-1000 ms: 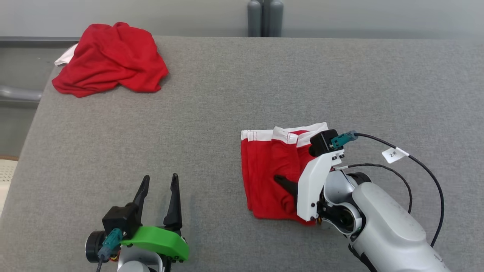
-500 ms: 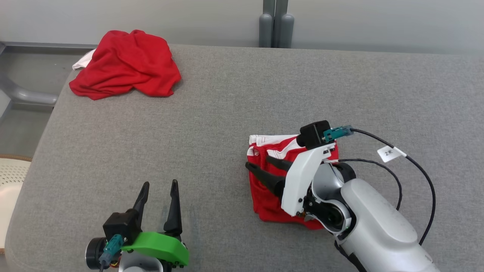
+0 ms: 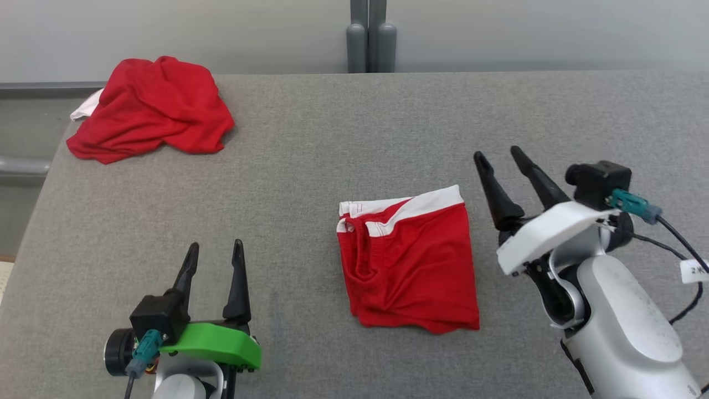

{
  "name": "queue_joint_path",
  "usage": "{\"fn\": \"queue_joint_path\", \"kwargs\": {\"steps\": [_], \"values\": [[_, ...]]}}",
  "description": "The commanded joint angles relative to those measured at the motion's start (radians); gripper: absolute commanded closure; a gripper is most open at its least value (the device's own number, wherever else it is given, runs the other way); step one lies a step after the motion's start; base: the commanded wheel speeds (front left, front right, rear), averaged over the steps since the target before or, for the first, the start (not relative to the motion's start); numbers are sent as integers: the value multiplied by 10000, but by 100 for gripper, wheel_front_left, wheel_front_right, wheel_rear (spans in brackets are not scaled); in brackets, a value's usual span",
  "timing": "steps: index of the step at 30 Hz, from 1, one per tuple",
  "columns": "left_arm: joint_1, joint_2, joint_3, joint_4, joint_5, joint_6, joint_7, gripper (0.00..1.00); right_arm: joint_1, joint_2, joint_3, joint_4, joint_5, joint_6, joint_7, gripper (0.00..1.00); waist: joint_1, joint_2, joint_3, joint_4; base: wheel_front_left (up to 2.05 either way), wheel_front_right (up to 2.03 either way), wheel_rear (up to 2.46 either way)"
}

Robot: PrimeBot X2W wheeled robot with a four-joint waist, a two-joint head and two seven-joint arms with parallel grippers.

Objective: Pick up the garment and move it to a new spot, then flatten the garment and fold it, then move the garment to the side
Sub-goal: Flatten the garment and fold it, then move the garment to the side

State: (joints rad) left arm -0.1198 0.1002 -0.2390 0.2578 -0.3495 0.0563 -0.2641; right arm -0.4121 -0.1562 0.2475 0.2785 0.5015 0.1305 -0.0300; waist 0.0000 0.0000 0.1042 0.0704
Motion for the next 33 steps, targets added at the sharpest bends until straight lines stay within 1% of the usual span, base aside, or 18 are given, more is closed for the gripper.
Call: {"fn": "queue_joint_path", "kwargs": {"steps": [1, 6, 10, 16, 20, 25, 33], "values": [[-109, 42, 64, -58, 149, 75, -2, 0, 256, -31, -198, 28, -262, 3, -385, 0, 0, 0, -85, -213, 0, 0, 0], [160, 90, 252, -173, 205, 112, -2, 0, 988, 24, -739, 134, -1366, 3, -1681, 0, 0, 0, -167, -521, 0, 0, 0], [417, 98, 405, -312, 300, 153, -2, 0, 1564, 282, -1112, 136, -2065, 3, -2169, 0, 0, 0, -245, -685, 0, 0, 0], [989, -42, 669, -482, 441, 224, -2, 0, 2360, 700, -1445, -35, -2565, 3, -2363, 0, 0, 0, -406, -803, 0, 0, 0], [1337, -114, 796, -529, 511, 209, -2, 0, 2774, 901, -1748, -452, -2742, 3, -2357, 0, 0, 0, -533, -819, 0, 0, 0], [1510, -198, 868, -501, 564, 134, -2, 0, 3040, 1013, -1961, -733, -2888, 3, -2361, 0, 0, 0, -638, -787, 0, 0, 0], [1515, -277, 954, -476, 736, 84, -2, 0, 3080, 1051, -2000, -704, -2984, 3, -2363, 0, 0, 0, -641, -726, 0, 0, 0]]}}
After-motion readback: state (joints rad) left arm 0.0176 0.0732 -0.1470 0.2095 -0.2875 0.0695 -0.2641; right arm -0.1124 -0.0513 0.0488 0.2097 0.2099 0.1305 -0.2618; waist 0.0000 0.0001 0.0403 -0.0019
